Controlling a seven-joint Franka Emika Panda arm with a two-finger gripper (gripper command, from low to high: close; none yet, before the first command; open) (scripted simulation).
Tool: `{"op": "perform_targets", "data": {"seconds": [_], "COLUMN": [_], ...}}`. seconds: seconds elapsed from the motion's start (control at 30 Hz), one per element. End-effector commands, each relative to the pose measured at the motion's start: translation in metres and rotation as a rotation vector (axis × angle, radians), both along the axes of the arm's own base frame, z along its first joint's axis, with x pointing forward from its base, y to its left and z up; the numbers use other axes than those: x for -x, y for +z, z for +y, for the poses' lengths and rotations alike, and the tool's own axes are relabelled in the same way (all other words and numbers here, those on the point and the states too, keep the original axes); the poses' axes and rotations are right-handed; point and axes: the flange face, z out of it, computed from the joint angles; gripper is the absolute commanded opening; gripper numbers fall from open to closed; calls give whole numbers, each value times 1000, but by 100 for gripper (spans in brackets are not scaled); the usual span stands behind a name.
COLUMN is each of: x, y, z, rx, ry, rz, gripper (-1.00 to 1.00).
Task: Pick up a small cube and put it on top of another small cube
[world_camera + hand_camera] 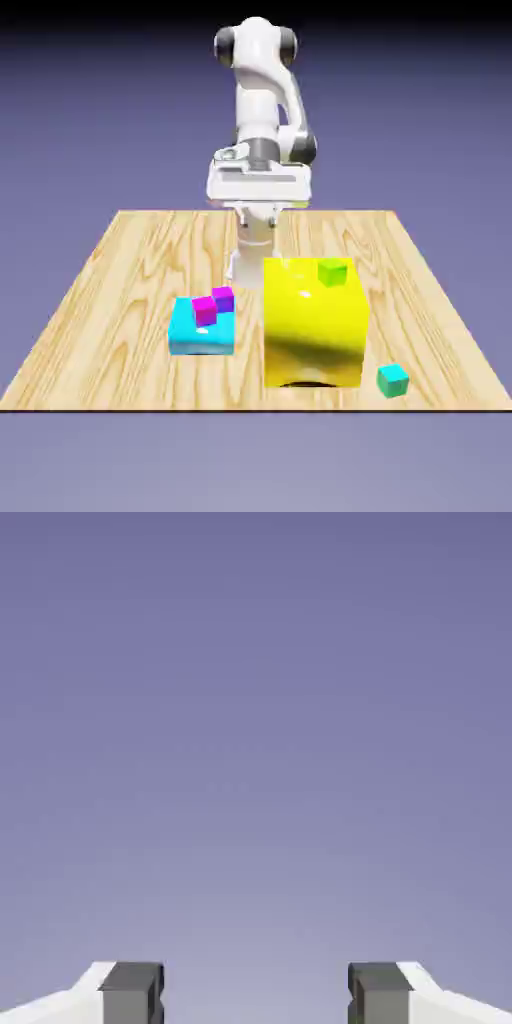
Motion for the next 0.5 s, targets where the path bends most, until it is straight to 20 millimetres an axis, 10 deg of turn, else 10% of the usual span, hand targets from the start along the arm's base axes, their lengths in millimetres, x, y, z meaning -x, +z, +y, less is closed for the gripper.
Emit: {"op": "perform_targets", "data": {"seconds": [0.0,0.47], "x": [-9,-107], "y": [-4,-102], "z": [8,131], "rx": [10,137], "ry": [11,137], "rz": [37,531], "gripper": [0,0]}}
